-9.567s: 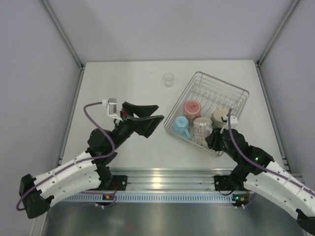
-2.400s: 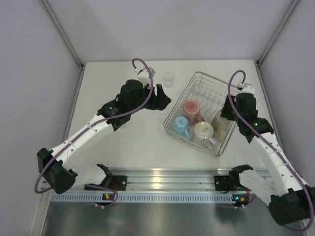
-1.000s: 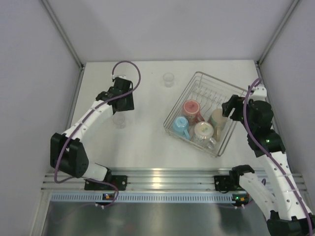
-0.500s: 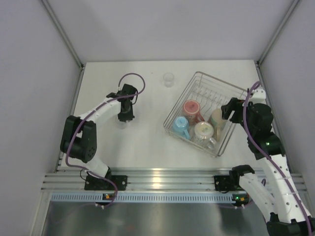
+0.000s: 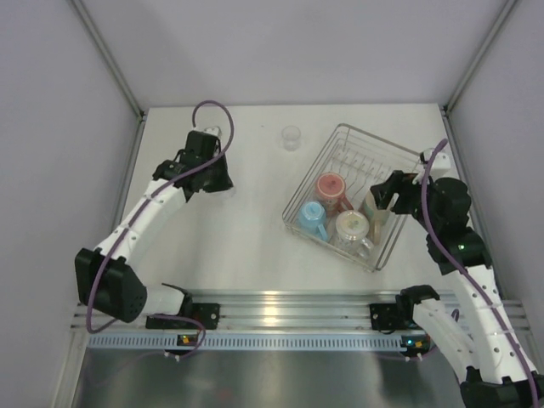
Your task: Load the cups into the dish rack
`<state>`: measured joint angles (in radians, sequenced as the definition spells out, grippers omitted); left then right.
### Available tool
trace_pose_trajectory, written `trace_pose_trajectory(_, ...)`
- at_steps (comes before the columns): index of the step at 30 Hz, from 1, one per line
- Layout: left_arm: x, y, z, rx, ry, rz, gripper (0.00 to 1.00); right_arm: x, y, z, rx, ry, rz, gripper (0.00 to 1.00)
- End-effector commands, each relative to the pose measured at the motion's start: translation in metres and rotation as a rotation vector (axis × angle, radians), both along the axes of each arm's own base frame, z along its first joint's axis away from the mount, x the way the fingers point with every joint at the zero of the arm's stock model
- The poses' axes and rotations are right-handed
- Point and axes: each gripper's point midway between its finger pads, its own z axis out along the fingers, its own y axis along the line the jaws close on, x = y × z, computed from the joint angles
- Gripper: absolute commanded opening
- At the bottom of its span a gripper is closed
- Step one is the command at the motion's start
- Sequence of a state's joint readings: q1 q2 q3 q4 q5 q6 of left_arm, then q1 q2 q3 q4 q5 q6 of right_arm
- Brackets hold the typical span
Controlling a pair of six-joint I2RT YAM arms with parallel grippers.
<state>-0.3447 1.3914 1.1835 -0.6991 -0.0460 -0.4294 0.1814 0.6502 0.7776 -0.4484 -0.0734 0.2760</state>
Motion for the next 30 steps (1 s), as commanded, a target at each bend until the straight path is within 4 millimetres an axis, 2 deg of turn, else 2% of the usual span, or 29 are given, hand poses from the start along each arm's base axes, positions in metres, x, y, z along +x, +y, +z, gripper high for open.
trace_pose_trajectory(1,0.007,-0.031,0.075,-0.185,-0.206,-0.121,0.00,-0.001,0.030,0.034,0.125,-0.076,0.143,0.72)
trace_pose_trajectory(3,0.002,-0.042,0.095,-0.252,-0.233,-0.164,0.00,-0.008,0.042,0.040,0.179,-0.095,0.206,0.77)
trace_pose_trajectory(4,0.000,-0.047,0.112,-0.289,-0.267,-0.184,0.00,-0.009,0.045,0.047,0.213,-0.114,0.210,0.80)
trace_pose_trajectory(6,-0.006,-0.058,0.131,-0.354,-0.292,-0.233,0.00,-0.015,0.046,0.056,0.239,-0.147,0.219,0.85)
trace_pose_trajectory(7,-0.009,-0.062,0.150,-0.398,-0.341,-0.247,0.00,-0.016,0.047,0.062,0.254,-0.165,0.218,0.87)
trace_pose_trajectory(8,-0.024,-0.076,0.180,-0.523,-0.415,-0.316,0.00,-0.022,0.047,0.077,0.283,-0.211,0.223,0.96)
trace_pose_trajectory(9,-0.025,-0.077,0.171,-0.538,-0.381,-0.297,0.00,-0.022,0.047,0.077,0.290,-0.208,0.220,0.96)
trace_pose_trajectory(10,-0.031,-0.082,0.197,-0.600,-0.480,-0.343,0.00,-0.025,0.049,0.084,0.304,-0.232,0.237,0.97)
trace_pose_trajectory(11,-0.042,-0.091,0.210,-0.670,-0.509,-0.416,0.00,-0.028,0.051,0.088,0.316,-0.243,0.249,0.99)
trace_pose_trajectory(12,-0.050,-0.098,0.204,-0.747,-0.479,-0.431,0.00,-0.030,0.053,0.092,0.339,-0.247,0.256,0.99)
trace_pose_trajectory(13,-0.053,-0.102,0.224,-0.803,-0.564,-0.477,0.00,-0.034,0.056,0.096,0.352,-0.259,0.279,0.99)
trace_pose_trajectory(14,-0.060,-0.104,0.235,-0.846,-0.601,-0.505,0.00,-0.035,0.058,0.101,0.366,-0.282,0.291,0.99)
trace_pose_trajectory(15,-0.068,-0.108,0.231,-0.902,-0.557,-0.527,0.00,-0.037,0.059,0.105,0.390,-0.288,0.299,0.99)
trace_pose_trajectory(16,-0.072,-0.111,0.242,-0.932,-0.596,-0.564,0.00,-0.040,0.062,0.104,0.404,-0.293,0.313,0.99)
trace_pose_trajectory(18,-0.080,-0.115,0.245,-0.987,-0.570,-0.600,0.00,-0.044,0.064,0.114,0.433,-0.333,0.336,0.99)
trace_pose_trajectory(19,-0.083,-0.116,0.247,-1.006,-0.568,-0.611,0.00,-0.047,0.068,0.112,0.440,-0.334,0.365,0.99)
trace_pose_trajectory(20,-0.087,-0.116,0.255,-1.024,-0.605,-0.629,0.00,-0.051,0.070,0.122,0.445,-0.383,0.397,0.99)
trace_pose_trajectory(23,-0.095,-0.118,0.267,-1.109,-0.627,-0.627,0.00,-0.061,0.081,0.125,0.483,-0.396,0.479,0.99)
trace_pose_trajectory(24,-0.102,-0.120,0.275,-1.161,-0.637,-0.640,0.00,-0.065,0.083,0.131,0.509,-0.418,0.501,0.99)
trace_pose_trajectory(29,-0.117,-0.129,0.297,-1.283,-0.664,-0.673,0.00,-0.071,0.089,0.128,0.581,-0.430,0.551,0.99)
trace_pose_trajectory(30,-0.125,-0.133,0.303,-1.312,-0.667,-0.700,0.00,-0.072,0.090,0.128,0.598,-0.436,0.563,0.99)
